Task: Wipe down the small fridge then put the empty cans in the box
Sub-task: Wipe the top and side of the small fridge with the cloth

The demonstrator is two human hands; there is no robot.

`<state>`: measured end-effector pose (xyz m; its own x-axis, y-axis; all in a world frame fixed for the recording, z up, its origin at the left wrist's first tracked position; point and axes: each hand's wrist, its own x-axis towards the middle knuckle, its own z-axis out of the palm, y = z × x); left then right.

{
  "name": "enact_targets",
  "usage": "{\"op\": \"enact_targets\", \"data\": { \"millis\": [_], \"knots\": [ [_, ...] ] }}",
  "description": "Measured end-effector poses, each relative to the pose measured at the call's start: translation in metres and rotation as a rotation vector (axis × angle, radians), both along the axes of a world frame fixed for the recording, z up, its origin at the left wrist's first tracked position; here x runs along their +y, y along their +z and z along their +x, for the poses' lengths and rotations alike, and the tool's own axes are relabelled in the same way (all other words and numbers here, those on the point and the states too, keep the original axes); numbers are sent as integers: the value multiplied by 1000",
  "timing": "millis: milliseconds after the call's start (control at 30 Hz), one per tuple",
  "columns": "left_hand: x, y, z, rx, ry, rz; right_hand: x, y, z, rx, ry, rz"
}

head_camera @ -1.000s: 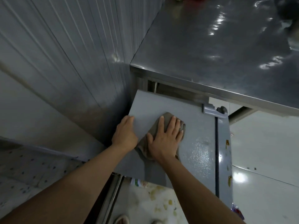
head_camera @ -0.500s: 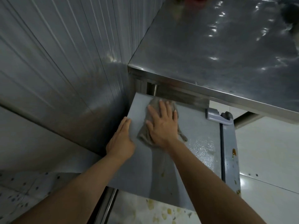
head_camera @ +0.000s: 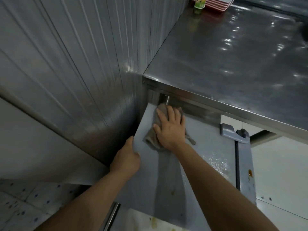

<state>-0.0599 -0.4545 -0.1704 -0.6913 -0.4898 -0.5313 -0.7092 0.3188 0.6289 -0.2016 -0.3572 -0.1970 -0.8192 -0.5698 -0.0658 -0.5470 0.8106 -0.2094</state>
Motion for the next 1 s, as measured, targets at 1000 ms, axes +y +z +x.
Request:
{"op": "enact_targets", "data": {
  "millis": [1000],
  "knots": [
    [33,4,54,-219,181,-138,-16,7,50,-25,789,-65]
  ]
}}
